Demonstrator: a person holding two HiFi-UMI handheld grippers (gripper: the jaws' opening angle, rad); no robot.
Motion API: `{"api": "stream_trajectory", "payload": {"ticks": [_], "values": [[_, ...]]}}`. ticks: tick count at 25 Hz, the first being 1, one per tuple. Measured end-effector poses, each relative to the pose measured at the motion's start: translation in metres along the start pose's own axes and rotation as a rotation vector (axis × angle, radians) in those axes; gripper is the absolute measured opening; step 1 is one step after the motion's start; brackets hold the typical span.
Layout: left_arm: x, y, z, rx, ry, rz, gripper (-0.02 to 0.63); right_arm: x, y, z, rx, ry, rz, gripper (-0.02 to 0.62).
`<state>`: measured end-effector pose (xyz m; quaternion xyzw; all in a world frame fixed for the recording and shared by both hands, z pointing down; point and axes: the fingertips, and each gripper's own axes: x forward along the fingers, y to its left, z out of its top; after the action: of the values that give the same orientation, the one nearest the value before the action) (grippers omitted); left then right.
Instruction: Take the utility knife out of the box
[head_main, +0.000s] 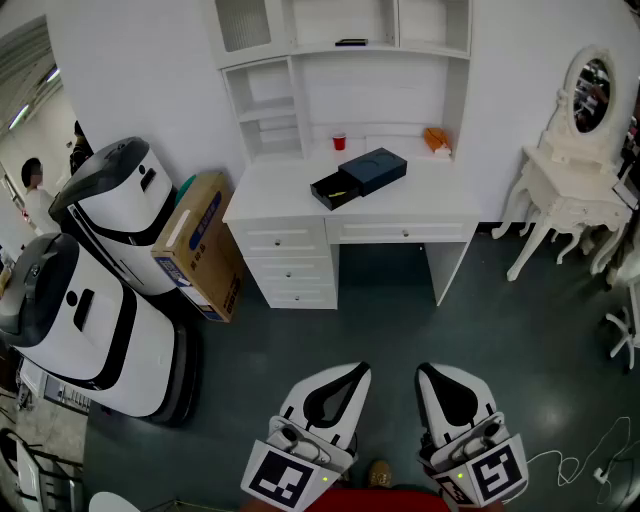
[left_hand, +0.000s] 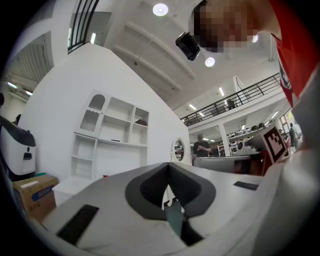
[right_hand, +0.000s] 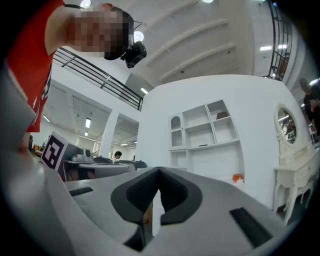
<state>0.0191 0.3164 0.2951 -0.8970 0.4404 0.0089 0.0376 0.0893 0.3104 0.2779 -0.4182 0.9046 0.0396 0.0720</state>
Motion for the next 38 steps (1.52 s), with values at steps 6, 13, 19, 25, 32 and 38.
{"api": "stream_trajectory", "payload": {"ticks": [6, 13, 19, 25, 32, 38], "values": [[-0.005, 0.001, 0.0, 0.007, -0.004, 0.008, 0.006, 0.001, 0.005, 0.001, 0.001, -0.01, 0.011, -0.003], [-0.01, 0.004, 0.0, 0.012, 0.007, 0.013, 0.006, 0.004, 0.009, 0.001, 0.006, -0.015, 0.023, -0.003], [-0.009, 0.01, 0.001, 0.0, 0.001, 0.022, 0.006, 0.005, 0.011, 0.001, 0.034, -0.027, 0.044, 0.0], [0.005, 0.014, 0.007, 0.008, -0.02, 0.05, 0.008, 0.003, -0.006, 0.001, 0.027, -0.024, 0.035, 0.002], [0.021, 0.018, 0.022, 0.014, -0.09, 0.107, 0.011, -0.002, -0.03, 0.004, 0.026, -0.034, 0.047, 0.002], [0.035, 0.023, 0.034, 0.019, -0.134, 0.15, 0.009, 0.004, -0.046, 0.006, 0.029, -0.051, 0.083, 0.002]]}}
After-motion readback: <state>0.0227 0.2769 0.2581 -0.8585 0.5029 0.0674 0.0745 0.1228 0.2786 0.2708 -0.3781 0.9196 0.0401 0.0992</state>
